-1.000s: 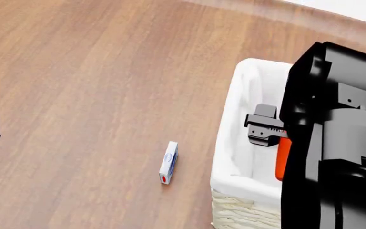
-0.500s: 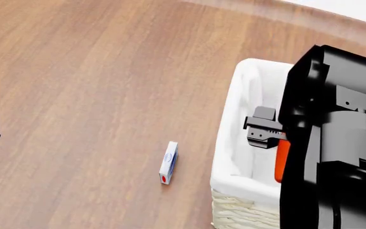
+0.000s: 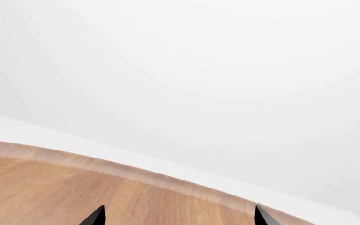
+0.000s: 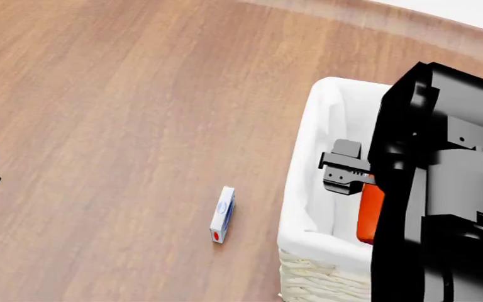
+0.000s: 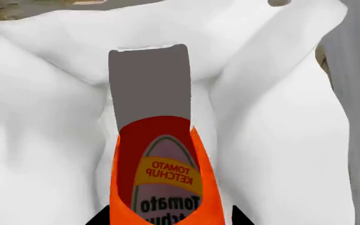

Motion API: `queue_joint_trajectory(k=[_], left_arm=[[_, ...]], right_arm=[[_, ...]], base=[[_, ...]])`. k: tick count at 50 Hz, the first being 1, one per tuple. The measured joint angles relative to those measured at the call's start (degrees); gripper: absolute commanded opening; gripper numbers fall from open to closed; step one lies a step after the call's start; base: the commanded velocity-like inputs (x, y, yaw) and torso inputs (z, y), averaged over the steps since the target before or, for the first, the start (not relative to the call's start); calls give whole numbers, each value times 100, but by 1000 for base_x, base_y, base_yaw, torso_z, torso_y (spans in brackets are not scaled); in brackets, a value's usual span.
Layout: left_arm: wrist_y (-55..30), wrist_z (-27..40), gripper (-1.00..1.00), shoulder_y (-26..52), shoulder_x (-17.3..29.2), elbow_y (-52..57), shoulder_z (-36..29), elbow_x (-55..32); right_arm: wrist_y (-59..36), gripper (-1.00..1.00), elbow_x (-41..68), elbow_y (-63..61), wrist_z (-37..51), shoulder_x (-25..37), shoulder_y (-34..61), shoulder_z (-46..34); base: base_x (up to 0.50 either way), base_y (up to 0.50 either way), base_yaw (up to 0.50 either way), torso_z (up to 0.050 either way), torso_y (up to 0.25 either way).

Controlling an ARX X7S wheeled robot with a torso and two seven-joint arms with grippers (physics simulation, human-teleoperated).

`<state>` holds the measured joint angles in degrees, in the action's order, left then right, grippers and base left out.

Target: Pick up the ketchup, and put it in the basket.

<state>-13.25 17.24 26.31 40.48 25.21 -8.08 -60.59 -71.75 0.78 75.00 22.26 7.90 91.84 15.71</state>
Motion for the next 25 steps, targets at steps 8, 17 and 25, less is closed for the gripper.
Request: queue_joint_trajectory(k=[8, 17, 25], left_arm=[[1, -1, 100, 1, 2, 0, 0, -7], [10, -8, 100, -4, 4, -2, 3, -7], [13, -8, 100, -6, 4, 0, 3, -9]], right_arm=[[-77, 100, -17, -2, -86, 16, 15, 89], [-183, 100, -50, -2, -191, 19, 37, 85], [-250, 100, -72, -2, -269, 20, 87, 30]], base=[[0, 0, 0, 0, 0], [0, 0, 0, 0, 0], [0, 0, 0, 0, 0]])
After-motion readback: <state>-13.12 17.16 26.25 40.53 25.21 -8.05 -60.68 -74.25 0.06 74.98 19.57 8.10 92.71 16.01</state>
